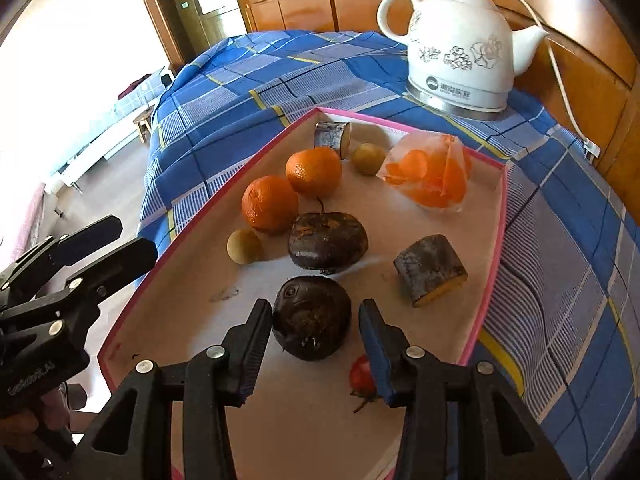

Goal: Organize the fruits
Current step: 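Carry the second dark brown piece over the tray and open the right tool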

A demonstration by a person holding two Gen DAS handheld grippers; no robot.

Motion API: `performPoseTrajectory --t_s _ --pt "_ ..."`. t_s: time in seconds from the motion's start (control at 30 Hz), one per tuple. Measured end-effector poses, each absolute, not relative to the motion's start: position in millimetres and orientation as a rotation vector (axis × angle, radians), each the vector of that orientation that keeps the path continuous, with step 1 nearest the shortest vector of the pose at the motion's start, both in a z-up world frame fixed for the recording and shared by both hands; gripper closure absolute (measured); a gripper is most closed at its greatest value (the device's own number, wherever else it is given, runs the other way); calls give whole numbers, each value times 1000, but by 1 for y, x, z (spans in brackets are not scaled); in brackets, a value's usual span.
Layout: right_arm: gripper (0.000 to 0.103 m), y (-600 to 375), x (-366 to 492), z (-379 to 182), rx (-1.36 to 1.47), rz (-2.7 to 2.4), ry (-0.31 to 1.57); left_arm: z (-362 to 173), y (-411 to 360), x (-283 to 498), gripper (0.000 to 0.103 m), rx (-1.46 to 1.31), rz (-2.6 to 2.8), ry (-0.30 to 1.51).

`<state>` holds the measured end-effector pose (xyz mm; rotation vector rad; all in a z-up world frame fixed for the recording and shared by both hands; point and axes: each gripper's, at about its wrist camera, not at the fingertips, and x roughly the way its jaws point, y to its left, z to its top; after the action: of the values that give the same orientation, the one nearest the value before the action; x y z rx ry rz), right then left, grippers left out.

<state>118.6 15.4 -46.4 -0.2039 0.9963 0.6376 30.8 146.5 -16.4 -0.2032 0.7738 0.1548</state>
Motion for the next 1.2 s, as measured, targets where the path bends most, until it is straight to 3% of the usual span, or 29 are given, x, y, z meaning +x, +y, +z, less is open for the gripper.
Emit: performPoseTrajectory --t_s 1.2 --pt "57 -23 46 -13 -117 394 805 0 115 9 25 -146 102 719"
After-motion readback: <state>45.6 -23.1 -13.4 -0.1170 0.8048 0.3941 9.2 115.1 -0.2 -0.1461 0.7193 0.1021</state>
